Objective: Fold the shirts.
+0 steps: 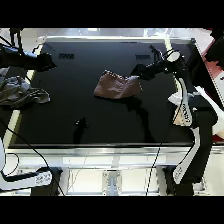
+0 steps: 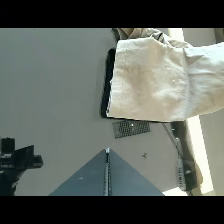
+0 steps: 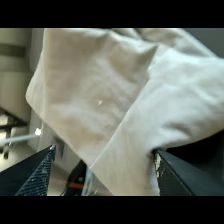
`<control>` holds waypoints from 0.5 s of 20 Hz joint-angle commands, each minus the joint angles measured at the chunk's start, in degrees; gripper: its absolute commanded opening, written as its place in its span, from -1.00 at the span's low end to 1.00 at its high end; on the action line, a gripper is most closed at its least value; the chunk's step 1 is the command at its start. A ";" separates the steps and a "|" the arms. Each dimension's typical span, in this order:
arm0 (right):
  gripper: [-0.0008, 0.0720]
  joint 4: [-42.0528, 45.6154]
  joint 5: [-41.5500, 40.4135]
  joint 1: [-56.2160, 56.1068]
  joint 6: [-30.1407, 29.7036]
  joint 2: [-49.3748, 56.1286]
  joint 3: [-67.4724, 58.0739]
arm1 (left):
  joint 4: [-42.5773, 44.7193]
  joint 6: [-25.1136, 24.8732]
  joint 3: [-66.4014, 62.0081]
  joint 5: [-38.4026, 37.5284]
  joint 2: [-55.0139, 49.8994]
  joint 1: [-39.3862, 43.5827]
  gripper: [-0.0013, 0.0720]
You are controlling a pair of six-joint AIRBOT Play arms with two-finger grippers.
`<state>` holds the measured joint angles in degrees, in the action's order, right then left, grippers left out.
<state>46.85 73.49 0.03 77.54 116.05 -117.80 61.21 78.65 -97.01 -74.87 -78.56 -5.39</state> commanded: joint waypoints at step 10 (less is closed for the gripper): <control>0.92 13.94 0.76 10.54 1.88 -5.60 6.73 | -0.44 0.39 0.04 0.02 -1.14 0.04 -0.93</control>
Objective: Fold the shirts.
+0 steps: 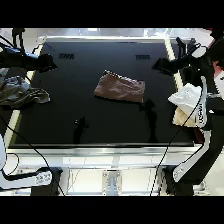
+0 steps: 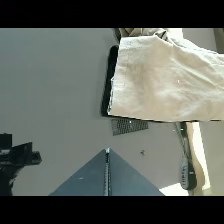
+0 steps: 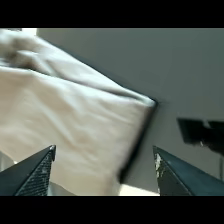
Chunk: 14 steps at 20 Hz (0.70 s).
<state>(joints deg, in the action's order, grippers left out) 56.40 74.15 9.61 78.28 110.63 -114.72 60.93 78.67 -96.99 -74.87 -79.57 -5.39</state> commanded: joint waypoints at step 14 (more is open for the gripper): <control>0.67 -9.84 -2.75 -2.14 1.88 10.25 5.44 | -0.15 0.85 0.00 0.02 -0.13 0.04 -0.93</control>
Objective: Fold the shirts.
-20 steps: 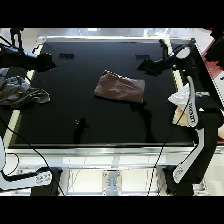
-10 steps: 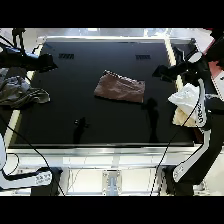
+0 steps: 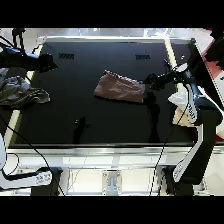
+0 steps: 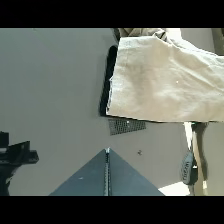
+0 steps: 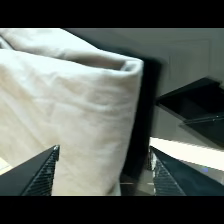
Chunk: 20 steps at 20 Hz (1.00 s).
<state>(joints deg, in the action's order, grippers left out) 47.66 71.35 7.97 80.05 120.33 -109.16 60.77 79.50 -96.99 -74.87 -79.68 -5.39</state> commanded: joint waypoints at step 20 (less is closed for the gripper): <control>-0.94 5.97 8.37 -5.42 6.12 -0.85 -11.89 | 0.00 0.00 0.00 -0.02 -0.02 0.04 -0.93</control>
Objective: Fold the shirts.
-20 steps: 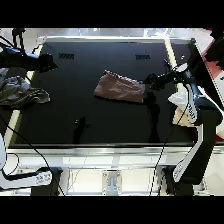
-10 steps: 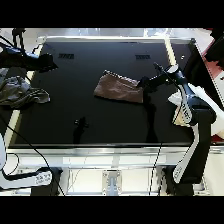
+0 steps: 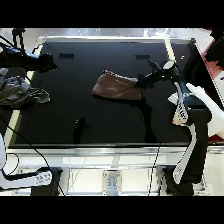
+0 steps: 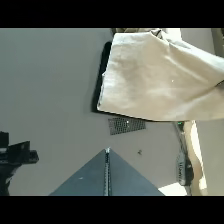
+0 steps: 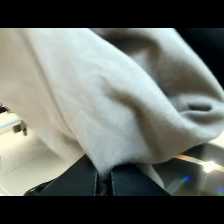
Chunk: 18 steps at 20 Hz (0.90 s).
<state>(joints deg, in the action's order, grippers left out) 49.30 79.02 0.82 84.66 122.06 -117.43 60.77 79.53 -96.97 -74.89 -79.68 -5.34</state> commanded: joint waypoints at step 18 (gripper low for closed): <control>-0.94 33.53 26.51 43.28 5.27 -28.68 12.63 | -5.81 -0.02 -0.02 0.00 -0.02 0.00 -0.93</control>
<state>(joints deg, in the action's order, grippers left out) 78.87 100.86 43.00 90.76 94.98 -110.19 55.68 79.53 -96.97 -74.89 -79.68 -5.32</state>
